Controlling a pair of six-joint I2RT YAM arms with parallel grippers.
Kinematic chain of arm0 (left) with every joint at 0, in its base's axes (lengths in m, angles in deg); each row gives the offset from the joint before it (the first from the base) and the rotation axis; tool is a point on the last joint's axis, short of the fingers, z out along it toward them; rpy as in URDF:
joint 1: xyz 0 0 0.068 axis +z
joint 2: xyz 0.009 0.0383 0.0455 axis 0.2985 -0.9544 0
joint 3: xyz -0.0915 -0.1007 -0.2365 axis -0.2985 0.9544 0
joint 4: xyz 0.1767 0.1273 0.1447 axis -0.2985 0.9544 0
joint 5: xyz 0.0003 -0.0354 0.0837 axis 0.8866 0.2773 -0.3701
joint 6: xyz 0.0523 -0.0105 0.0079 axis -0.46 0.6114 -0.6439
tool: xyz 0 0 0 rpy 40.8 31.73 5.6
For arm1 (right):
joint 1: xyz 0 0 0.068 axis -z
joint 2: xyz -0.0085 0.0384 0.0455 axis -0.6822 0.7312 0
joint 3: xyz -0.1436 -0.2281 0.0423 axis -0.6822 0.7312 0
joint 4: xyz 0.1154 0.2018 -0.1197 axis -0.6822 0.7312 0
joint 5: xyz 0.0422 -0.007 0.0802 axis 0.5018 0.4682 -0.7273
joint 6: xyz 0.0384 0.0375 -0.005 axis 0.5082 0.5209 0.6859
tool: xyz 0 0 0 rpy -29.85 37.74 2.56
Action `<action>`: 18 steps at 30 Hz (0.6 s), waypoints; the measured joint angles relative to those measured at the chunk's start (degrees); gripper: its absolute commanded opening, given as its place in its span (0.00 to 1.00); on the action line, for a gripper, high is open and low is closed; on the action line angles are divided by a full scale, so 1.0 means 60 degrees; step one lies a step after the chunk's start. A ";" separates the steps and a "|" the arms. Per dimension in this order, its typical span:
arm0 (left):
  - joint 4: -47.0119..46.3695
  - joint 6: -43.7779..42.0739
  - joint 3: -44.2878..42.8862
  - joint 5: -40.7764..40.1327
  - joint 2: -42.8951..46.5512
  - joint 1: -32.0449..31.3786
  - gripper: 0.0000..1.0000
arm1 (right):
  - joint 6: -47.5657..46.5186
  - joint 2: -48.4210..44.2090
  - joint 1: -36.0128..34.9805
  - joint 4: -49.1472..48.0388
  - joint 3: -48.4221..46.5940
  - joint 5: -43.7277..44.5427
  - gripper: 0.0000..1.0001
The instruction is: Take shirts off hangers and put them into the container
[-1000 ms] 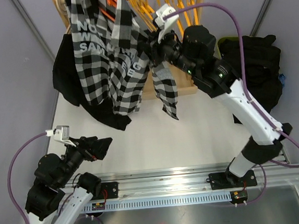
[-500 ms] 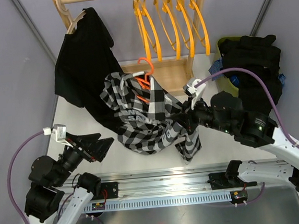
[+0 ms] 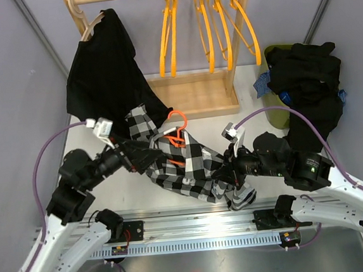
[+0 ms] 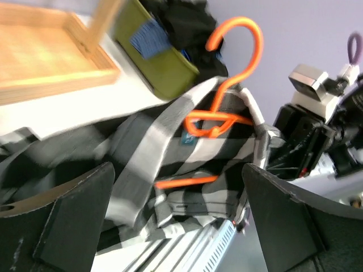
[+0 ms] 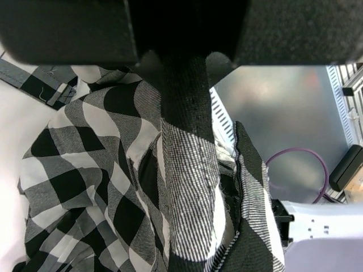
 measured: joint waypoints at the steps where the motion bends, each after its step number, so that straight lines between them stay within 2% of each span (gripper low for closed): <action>1: 0.0000 -0.0171 -0.0200 -0.0080 -0.0484 -0.0474 0.99 | 0.0033 0.0000 -0.0004 0.0004 0.0029 -0.0058 0.00; 4: -0.0091 -0.0765 -0.1020 -0.0630 -0.1825 -0.1898 0.99 | 0.0098 -0.0018 -0.0007 -0.0011 0.0033 -0.0113 0.00; 11: -0.0670 -0.1657 -0.1909 -0.1494 -0.3362 -0.3085 0.99 | 0.0335 -0.0127 -0.0004 -0.0040 0.0076 -0.0047 0.00; 18: -0.0401 -0.2951 -0.2575 -0.4331 -0.3894 -0.5472 0.99 | 0.0474 -0.0459 -0.0004 -0.0033 0.0342 -0.0025 0.00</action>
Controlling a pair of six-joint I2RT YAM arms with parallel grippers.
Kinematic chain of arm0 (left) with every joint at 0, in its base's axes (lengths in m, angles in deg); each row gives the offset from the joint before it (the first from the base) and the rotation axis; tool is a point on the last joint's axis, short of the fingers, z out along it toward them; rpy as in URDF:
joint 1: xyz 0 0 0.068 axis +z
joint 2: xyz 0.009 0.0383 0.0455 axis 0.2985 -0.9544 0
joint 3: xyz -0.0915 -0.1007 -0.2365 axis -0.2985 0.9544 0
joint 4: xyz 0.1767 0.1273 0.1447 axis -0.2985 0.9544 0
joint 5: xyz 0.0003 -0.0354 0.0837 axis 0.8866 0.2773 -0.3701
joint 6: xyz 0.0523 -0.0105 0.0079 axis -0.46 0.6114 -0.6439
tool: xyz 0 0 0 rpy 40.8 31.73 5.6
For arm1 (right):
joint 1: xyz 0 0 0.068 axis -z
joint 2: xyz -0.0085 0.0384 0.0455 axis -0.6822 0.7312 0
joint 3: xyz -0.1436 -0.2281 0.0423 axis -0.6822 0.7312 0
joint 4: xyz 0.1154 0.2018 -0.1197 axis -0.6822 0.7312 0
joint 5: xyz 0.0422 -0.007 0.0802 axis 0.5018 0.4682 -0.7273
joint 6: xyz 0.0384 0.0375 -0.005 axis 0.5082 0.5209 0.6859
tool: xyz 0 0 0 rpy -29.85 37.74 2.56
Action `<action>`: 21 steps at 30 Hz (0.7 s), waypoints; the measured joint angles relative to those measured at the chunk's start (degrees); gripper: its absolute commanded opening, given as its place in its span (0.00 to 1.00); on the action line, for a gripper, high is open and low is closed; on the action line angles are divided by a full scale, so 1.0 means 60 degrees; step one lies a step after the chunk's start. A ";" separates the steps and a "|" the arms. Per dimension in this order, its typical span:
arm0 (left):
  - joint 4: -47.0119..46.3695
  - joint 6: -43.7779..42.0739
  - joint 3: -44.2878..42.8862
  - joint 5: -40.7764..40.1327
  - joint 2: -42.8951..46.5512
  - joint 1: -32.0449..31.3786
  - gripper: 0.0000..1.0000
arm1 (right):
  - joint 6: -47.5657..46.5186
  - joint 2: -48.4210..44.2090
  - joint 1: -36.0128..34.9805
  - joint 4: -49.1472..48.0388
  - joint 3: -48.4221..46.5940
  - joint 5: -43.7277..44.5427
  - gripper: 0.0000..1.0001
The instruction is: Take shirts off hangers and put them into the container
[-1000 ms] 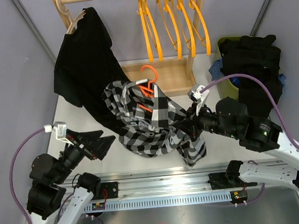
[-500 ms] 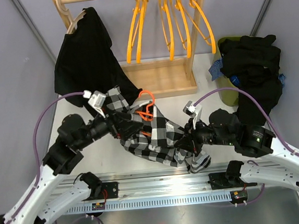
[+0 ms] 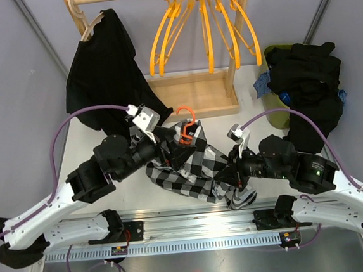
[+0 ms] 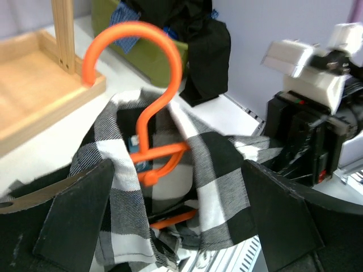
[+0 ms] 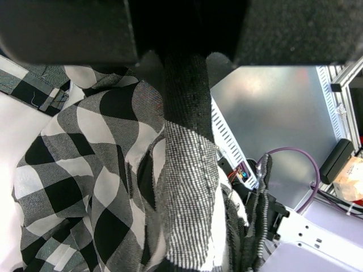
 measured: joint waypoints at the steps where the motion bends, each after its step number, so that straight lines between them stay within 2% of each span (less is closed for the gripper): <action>1: 0.0047 -0.0153 -0.0200 -0.0426 -0.0102 -0.0375 0.99 | -0.0004 -0.0058 0.0000 0.0004 0.0007 -0.0011 0.00; 5: 0.0073 -0.0765 -0.1235 -0.1985 -0.0769 -0.1792 0.99 | -0.0015 -0.0131 -0.0004 0.0004 0.0007 -0.0095 0.00; 8: 0.0036 -0.1224 -0.1683 -0.2951 -0.1330 -0.2342 0.99 | -0.0015 -0.0138 -0.0007 0.0007 0.0011 -0.0109 0.00; 16: 0.0372 -0.1676 -0.1687 -0.4382 -0.1905 -0.1705 0.99 | -0.0007 -0.0353 -0.0007 0.0029 0.0015 -0.0113 0.00; 21: 0.0051 -0.1719 -0.1545 -0.4455 -0.2029 -0.1475 0.99 | 0.0000 -0.0372 -0.0007 0.0040 0.0022 -0.0117 0.00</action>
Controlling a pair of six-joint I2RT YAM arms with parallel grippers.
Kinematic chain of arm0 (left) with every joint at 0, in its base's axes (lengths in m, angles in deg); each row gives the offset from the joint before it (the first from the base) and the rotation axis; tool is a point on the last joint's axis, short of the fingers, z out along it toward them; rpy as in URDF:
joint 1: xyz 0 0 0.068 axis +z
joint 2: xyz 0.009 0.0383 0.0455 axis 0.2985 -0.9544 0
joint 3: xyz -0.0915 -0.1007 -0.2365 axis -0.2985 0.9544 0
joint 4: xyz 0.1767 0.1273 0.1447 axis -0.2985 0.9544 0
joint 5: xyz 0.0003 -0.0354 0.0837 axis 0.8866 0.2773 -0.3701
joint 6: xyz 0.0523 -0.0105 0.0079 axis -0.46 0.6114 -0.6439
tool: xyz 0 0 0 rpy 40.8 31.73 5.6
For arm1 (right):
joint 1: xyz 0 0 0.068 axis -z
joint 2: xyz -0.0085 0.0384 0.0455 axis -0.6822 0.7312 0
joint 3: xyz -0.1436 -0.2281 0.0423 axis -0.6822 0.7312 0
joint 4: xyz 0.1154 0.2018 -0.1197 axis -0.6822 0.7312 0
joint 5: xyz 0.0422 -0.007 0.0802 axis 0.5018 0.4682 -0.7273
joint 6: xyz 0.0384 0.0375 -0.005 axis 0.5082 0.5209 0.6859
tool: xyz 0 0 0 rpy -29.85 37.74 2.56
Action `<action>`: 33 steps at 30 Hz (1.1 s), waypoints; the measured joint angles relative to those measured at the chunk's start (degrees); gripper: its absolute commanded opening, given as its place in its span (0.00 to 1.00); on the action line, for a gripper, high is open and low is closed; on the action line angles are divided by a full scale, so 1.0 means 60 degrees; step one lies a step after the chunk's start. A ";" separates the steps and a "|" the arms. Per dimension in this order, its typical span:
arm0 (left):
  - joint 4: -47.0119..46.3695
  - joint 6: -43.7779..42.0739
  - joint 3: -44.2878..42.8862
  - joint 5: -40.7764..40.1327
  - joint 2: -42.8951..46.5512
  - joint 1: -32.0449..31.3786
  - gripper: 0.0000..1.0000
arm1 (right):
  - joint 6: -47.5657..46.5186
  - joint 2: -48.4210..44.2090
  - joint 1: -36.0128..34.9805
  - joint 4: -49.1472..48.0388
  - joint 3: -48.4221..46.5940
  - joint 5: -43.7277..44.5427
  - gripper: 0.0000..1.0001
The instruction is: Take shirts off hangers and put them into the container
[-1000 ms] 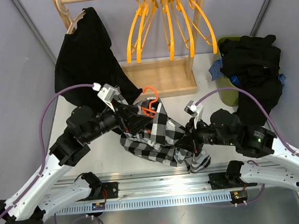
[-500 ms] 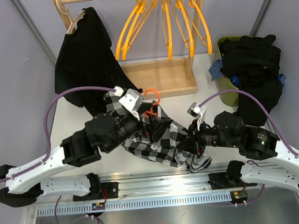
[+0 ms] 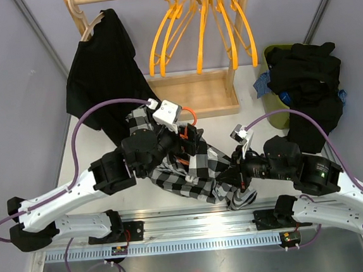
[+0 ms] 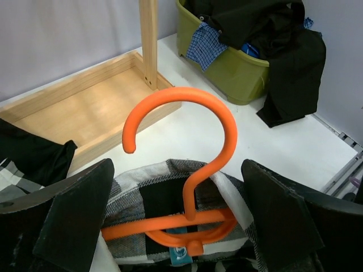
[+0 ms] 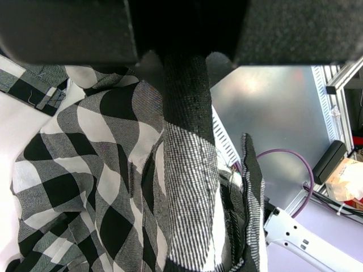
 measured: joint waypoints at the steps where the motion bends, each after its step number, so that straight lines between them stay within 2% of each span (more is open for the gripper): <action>1: -0.0171 0.0007 0.0109 0.0036 0.0000 0.0033 0.99 | 0.0000 0.0000 0.0000 0.0000 0.0000 0.0000 0.00; 8: -0.1268 0.0627 0.0630 0.1024 -0.0284 0.0120 0.90 | 0.0000 -0.0007 0.0000 0.0084 0.0000 0.0004 0.00; 10: -0.1421 0.0838 0.0637 0.1275 -0.0459 0.0120 0.80 | 0.0000 -0.0015 0.0000 0.0120 0.0000 0.0004 0.00; 12: -0.1577 0.1020 0.0718 0.1428 -0.0583 0.0124 0.69 | 0.0004 -0.0040 0.0000 0.0244 0.0000 0.0007 0.00; 13: -0.1621 0.1122 0.0783 0.1483 -0.0605 0.0149 0.57 | 0.0004 -0.0051 0.0000 0.0310 0.0004 0.0011 0.00; 16: -0.1672 0.1286 0.0882 0.1530 -0.0605 0.0182 0.40 | 0.0004 -0.0124 -0.0007 0.0426 0.0062 0.0004 0.00; 17: -0.1665 0.1333 0.0885 0.1534 -0.0601 0.0222 0.26 | 0.0004 -0.0171 -0.0015 0.0441 0.0076 0.0007 0.00; 20: -0.1614 0.1279 0.0885 0.1468 -0.0554 0.0321 0.00 | 0.0004 -0.0346 -0.0025 0.0619 0.0091 0.0029 0.00; 27: -0.1024 0.0896 0.0747 0.1290 -0.0401 0.0200 0.00 | -0.0007 -0.0521 -0.0036 0.0656 0.0091 0.0036 0.00; 31: -0.0412 0.0484 0.0004 0.1209 -0.0470 0.0215 0.00 | -0.0051 -0.0543 -0.0047 0.0280 0.0080 0.0044 0.00; 33: -0.0171 0.0331 -0.0474 0.1355 -0.0590 0.0379 0.00 | -0.0051 -0.0568 -0.0047 -0.0084 0.0062 0.0109 0.08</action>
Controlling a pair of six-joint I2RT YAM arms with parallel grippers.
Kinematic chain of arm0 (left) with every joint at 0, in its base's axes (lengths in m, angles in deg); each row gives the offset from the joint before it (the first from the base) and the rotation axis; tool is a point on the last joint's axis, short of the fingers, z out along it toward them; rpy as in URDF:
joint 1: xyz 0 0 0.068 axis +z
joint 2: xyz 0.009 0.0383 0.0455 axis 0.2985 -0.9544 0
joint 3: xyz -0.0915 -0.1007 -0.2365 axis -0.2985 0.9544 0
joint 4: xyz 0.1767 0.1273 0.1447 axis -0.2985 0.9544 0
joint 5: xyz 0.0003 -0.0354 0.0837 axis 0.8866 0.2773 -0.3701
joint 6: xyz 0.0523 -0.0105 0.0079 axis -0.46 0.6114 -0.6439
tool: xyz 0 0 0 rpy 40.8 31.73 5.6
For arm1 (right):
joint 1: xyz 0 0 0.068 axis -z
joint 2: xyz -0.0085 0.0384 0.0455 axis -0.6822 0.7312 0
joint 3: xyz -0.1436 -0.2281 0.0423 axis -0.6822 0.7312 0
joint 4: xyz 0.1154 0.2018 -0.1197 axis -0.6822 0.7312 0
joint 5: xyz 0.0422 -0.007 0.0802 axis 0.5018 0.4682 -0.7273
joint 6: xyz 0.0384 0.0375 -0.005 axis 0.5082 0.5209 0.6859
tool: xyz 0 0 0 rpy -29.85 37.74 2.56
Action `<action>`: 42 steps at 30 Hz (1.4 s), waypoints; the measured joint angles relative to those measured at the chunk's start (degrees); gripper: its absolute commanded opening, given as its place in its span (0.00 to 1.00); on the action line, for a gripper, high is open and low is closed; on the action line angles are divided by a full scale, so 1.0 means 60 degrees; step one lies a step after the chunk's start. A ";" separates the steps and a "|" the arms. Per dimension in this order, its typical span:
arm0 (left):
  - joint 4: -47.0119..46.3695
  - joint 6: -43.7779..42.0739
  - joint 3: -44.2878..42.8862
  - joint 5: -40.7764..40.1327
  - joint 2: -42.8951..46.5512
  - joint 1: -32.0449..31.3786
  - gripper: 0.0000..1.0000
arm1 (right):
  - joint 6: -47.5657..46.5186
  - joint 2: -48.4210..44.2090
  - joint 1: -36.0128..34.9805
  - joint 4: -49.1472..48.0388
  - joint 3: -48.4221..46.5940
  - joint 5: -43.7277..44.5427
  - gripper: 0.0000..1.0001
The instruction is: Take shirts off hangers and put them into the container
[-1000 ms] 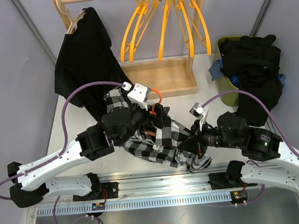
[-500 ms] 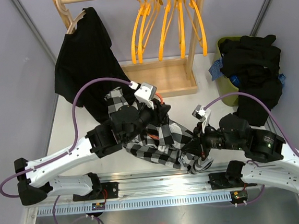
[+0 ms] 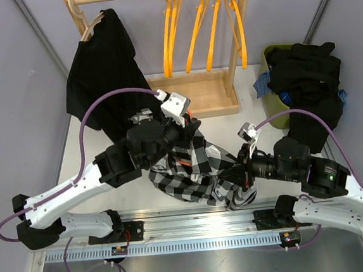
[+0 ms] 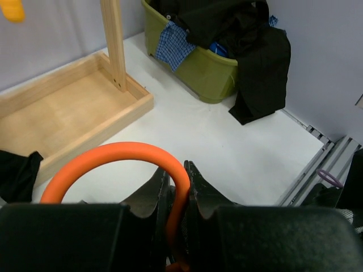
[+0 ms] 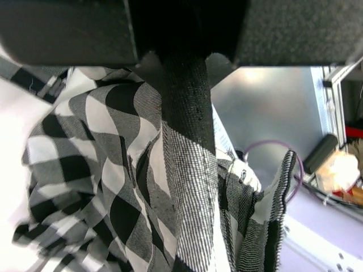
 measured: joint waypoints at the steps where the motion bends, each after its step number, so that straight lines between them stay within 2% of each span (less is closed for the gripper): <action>1: 0.0131 -0.0055 -0.0226 0.0117 -0.0080 0.0109 0.00 | 0.0004 0.0011 0.0000 -0.0135 -0.0029 0.0055 0.25; 3: 0.0444 -0.0295 -0.0670 0.0127 -0.0299 0.0455 0.00 | 0.0015 0.0011 0.0004 -0.0219 -0.0084 0.0229 0.24; 4: 0.0648 -0.0382 -0.0900 0.0080 -0.0401 0.0747 0.00 | 0.0018 -0.0058 0.0011 -0.0208 -0.0102 0.0324 0.08; 5: 0.0772 -0.0342 -0.1100 0.0135 -0.0492 0.1111 0.00 | 0.0000 -0.0117 0.0015 -0.0233 -0.0127 0.0495 0.00; 12: 0.1107 -0.0375 -0.1399 0.0484 -0.0565 0.1963 0.00 | 0.0073 -0.0233 0.0047 -0.0244 -0.0270 0.1184 0.00; 18: 0.1351 -0.0579 -0.0437 -0.0550 0.0958 0.3147 0.00 | 0.0168 -0.1348 0.0029 0.1078 -0.0652 0.2546 0.00; 22: 0.1246 -0.0280 -0.0087 -0.0554 0.2189 0.3027 0.00 | 0.0517 -0.2590 0.0000 0.1096 -0.0780 0.3934 0.00; 26: 0.1158 0.0022 0.0189 -0.0510 0.2681 0.3031 0.00 | 0.0805 -0.3184 -0.0018 0.1166 -0.0729 0.4801 0.00; 33: 0.1362 0.0641 0.0936 -0.0291 0.3107 0.3238 0.00 | 0.1220 -0.2040 -0.0025 0.1577 -0.0339 0.5756 0.00; 42: 0.0645 0.2178 0.1796 0.1734 0.4852 0.3279 0.00 | 0.1912 0.0514 -0.0033 0.1545 0.0393 0.6987 0.00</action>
